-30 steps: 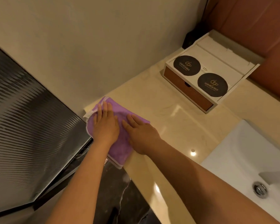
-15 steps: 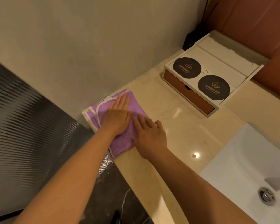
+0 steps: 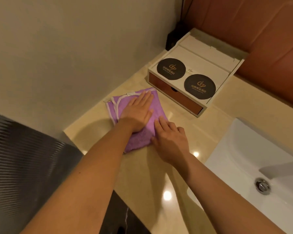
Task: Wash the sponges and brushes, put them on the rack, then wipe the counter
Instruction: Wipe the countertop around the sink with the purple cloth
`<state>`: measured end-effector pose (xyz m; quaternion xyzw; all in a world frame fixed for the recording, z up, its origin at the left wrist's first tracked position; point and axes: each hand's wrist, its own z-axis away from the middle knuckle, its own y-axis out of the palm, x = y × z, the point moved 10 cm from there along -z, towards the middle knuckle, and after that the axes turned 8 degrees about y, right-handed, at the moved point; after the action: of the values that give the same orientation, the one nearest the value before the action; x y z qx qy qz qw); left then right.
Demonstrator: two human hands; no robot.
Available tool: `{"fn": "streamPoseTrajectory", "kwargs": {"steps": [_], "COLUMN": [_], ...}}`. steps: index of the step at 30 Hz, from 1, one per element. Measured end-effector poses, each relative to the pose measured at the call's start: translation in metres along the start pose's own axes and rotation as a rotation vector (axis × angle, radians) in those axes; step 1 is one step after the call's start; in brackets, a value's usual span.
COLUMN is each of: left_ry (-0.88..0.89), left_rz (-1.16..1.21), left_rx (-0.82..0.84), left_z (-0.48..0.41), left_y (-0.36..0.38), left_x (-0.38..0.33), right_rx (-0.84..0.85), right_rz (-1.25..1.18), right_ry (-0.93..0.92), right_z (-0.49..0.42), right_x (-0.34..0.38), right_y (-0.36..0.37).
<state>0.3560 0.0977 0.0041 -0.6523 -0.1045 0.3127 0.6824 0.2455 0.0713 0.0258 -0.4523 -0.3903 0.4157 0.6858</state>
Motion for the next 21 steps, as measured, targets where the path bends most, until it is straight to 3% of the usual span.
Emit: {"fn": "streamPoseTrajectory", "kwargs": {"steps": [6, 14, 21], "left_ry": [0.018, 0.162, 0.161], "left_rz": [-0.084, -0.098, -0.103], "left_rx": [0.029, 0.022, 0.015], "left_z": [0.0, 0.012, 0.034], "left_y": [0.006, 0.021, 0.036], "left_x": [-0.018, -0.065, -0.107], "right_rx": [0.067, -0.004, -0.081], "right_rz": [-0.029, -0.002, -0.108], "right_ry": [0.042, 0.148, 0.179], "right_z": [0.012, 0.06, 0.105], "right_x": [-0.011, -0.032, -0.055], "right_y": [0.003, 0.015, 0.019]}}
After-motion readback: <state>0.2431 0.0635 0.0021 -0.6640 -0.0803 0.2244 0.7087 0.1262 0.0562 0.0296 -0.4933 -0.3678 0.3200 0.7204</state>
